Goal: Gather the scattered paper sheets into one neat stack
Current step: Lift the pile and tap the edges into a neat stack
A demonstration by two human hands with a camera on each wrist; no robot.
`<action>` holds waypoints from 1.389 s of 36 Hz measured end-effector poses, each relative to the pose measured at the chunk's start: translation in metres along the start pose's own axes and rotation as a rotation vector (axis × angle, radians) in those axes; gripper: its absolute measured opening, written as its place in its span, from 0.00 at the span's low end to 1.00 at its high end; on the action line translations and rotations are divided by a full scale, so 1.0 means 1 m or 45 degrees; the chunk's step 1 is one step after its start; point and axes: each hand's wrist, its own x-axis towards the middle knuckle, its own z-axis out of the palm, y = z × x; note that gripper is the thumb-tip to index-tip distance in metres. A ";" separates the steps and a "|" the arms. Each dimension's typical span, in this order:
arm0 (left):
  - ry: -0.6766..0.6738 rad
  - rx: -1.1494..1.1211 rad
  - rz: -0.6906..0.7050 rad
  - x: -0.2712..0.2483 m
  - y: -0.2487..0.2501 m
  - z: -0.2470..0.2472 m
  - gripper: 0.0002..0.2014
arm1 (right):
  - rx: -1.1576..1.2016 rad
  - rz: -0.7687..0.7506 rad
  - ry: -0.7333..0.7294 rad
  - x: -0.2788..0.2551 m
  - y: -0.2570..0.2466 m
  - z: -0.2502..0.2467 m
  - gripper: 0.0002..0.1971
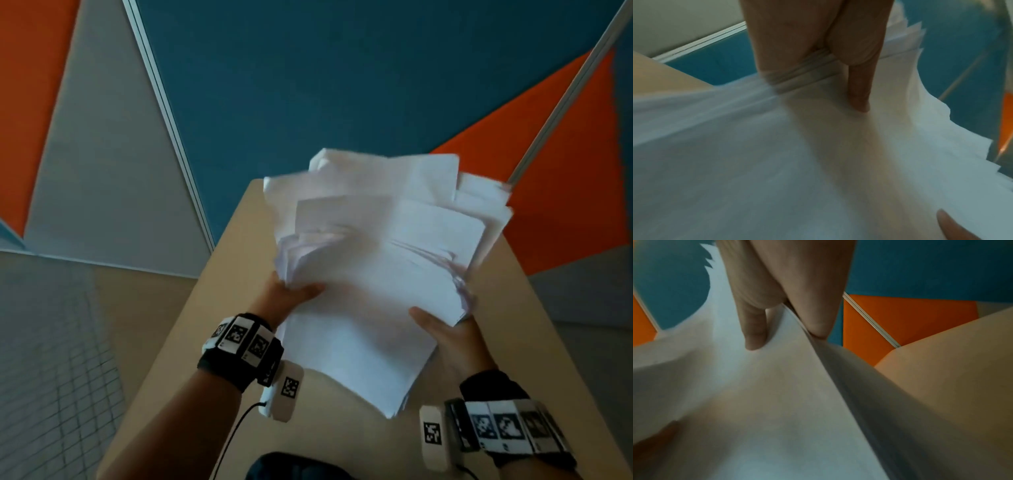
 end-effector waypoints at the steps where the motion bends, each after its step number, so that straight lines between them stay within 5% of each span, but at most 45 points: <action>1: 0.011 -0.027 0.021 0.001 0.003 0.001 0.22 | 0.014 -0.016 -0.013 -0.001 -0.006 0.000 0.30; 4: 0.017 -0.112 0.167 -0.002 0.028 0.003 0.19 | -0.018 -0.199 -0.042 -0.003 -0.034 -0.001 0.33; 8: -0.015 -0.191 0.340 -0.010 0.052 0.002 0.22 | -0.115 -0.416 -0.107 -0.001 -0.052 -0.005 0.16; 12: -0.019 0.114 0.138 -0.001 0.018 -0.006 0.24 | -0.119 -0.228 -0.239 0.004 -0.024 -0.012 0.16; 15: -0.131 0.535 -0.084 0.005 -0.021 -0.008 0.38 | -0.294 -0.055 -0.266 0.001 0.010 -0.010 0.32; 16: -0.133 0.583 -0.137 0.004 -0.026 -0.006 0.38 | -0.326 -0.040 -0.244 -0.001 0.017 -0.010 0.31; 18: -0.075 0.610 -0.135 0.001 -0.026 -0.002 0.28 | -0.391 -0.087 -0.170 0.002 0.024 -0.010 0.15; 21: -0.012 0.507 -0.062 0.001 -0.010 -0.003 0.28 | -0.375 -0.205 -0.102 0.003 0.012 -0.011 0.16; 24: -0.014 0.294 0.029 0.003 0.005 -0.009 0.16 | -0.293 -0.300 -0.132 0.006 -0.001 -0.016 0.18; 26: -0.059 0.172 0.084 0.005 0.005 -0.014 0.19 | -0.363 -0.250 -0.219 0.008 0.003 -0.017 0.14; 29: -0.041 0.055 0.048 0.010 -0.008 -0.021 0.24 | -0.491 -0.205 -0.178 0.017 0.025 -0.021 0.25; 32: -0.058 -0.060 0.079 0.007 -0.010 -0.017 0.07 | -0.479 -0.152 -0.160 0.020 0.039 -0.022 0.28; 34: -0.076 -0.138 0.138 0.003 -0.005 -0.013 0.14 | -0.391 -0.138 -0.146 0.018 0.038 -0.023 0.23; 41: -0.001 -0.251 0.370 0.003 0.015 -0.006 0.13 | -0.477 -0.432 -0.086 0.013 0.010 -0.021 0.08; 44: 0.070 -0.237 0.393 0.001 0.012 0.002 0.13 | -0.430 -0.443 -0.028 0.008 0.010 -0.013 0.12; 50: 0.214 -0.292 0.501 -0.002 0.024 0.013 0.33 | -0.367 -0.506 0.019 0.003 0.014 -0.006 0.18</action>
